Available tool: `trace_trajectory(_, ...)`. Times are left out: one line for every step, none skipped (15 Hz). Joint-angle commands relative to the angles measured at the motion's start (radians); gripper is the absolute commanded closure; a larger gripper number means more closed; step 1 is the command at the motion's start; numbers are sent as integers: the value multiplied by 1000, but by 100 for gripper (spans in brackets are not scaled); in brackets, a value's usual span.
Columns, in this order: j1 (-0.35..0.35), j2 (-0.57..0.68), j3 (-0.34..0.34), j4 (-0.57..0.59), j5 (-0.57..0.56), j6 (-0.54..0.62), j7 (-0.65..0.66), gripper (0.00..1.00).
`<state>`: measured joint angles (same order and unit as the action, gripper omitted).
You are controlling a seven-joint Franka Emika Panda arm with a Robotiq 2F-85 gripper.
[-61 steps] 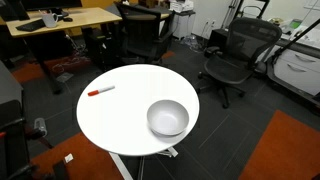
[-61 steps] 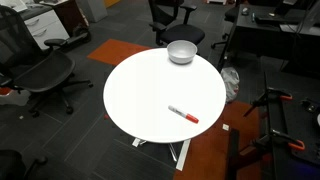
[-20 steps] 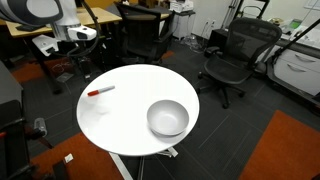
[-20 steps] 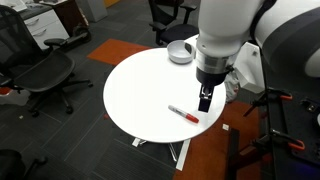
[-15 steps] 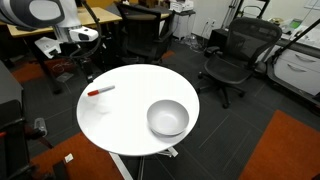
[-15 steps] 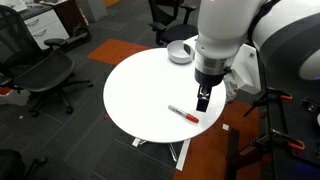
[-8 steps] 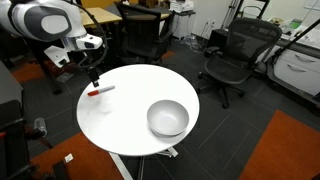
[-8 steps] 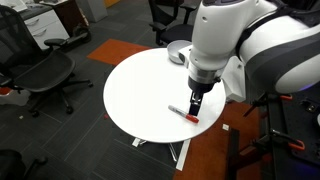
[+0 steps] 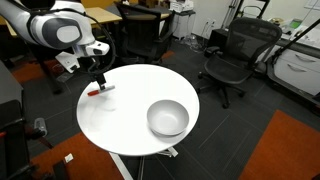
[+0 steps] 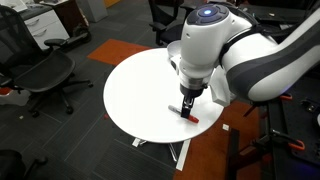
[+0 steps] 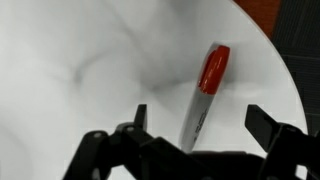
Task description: Put the marker in the bowl
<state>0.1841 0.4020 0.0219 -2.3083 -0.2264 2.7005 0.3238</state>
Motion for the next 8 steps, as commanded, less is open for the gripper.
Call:
trace_trajectory(32,55,-23,50,16,7,6,0)
trace_trajectory(35,68,-24,57,19,11,6,0)
trace_trajectory(38,81,-25,64,23,13,6,0)
trace_trajectory(37,92,-22,70,29,13,0,0)
trace_trajectory(36,102,-21,76,36,14,-3,0)
trace_trajectory(35,111,-21,80,42,15,-6,0)
trace_trajectory(38,118,-21,85,46,16,-5,0)
trace_trajectory(40,123,-21,88,49,18,-4,0)
